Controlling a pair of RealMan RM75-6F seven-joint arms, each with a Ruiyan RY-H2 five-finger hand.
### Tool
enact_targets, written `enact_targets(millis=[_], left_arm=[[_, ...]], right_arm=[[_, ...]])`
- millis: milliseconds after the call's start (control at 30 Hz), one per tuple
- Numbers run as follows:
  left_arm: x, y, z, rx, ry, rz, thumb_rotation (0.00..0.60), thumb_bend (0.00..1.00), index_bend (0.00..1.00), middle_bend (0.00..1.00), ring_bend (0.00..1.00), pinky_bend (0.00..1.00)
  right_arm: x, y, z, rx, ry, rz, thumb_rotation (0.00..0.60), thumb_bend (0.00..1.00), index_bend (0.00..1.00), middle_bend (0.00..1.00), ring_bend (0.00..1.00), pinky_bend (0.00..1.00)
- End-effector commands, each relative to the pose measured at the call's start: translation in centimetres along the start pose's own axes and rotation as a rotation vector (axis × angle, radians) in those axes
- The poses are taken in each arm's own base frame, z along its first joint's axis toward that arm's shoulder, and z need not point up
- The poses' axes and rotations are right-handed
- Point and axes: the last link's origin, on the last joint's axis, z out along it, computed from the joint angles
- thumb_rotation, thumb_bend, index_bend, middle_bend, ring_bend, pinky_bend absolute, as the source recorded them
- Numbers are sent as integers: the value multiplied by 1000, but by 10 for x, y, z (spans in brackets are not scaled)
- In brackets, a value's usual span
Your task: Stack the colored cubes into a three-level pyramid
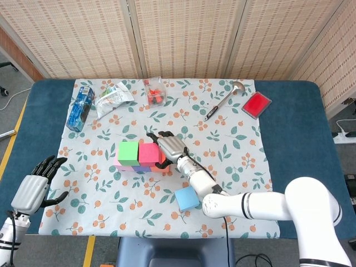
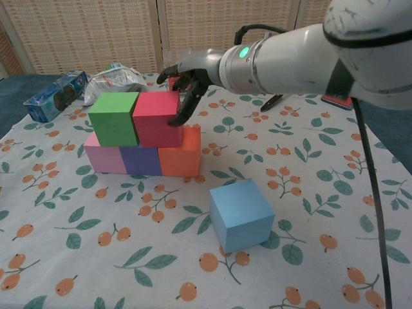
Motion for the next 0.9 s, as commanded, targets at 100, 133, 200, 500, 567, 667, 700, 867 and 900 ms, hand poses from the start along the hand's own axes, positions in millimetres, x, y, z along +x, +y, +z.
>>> enact_targets(millis=[100,133,200,500,567,667,700,867,900], left_arm=[[0,0,0,1,-1,-2,600,248,77,116,52,156],[-1,0,0,1,-1,-3,600,249,77,115,52,156],[-1,0,0,1,-4,-2,600,250,76,116,53,156],[-2,-1,0,0,-8,-3,600,249,74,115,52,155],[-2,-1,0,0,-9,-4,600,250,74,116,53,155],[-2,-1,0,2,-9,-5,600,251,74,116,52,155],[-2,-1,0,1,-8,-6,600,251,74,116,52,155],[-2,-1,0,-1,-9,-6,600,250,74,116,53,155],[-2,-1,0,-1,-8,-6,600,249,74,116,53,155]], right_arm=[[-1,0,1,-2,-4,0,600,217,26,269,24,0],[-2,0,1,-2,-4,2,600,217,26,270,24,0],[-1,-1,0,-2,-2,5,600,217,26,271,25,0],[-3,0,-1,-13,0,14,600,217,20,271,29,0],[-4,0,0,-15,-3,14,600,217,18,271,30,0],[-3,-1,0,-15,-4,20,600,217,17,271,30,0],[-3,-1,-1,-15,-5,22,600,217,16,271,30,0],[-4,-1,-1,-15,-14,33,600,217,1,271,29,0],[-3,-1,-1,-15,-13,32,600,217,0,270,30,0]])
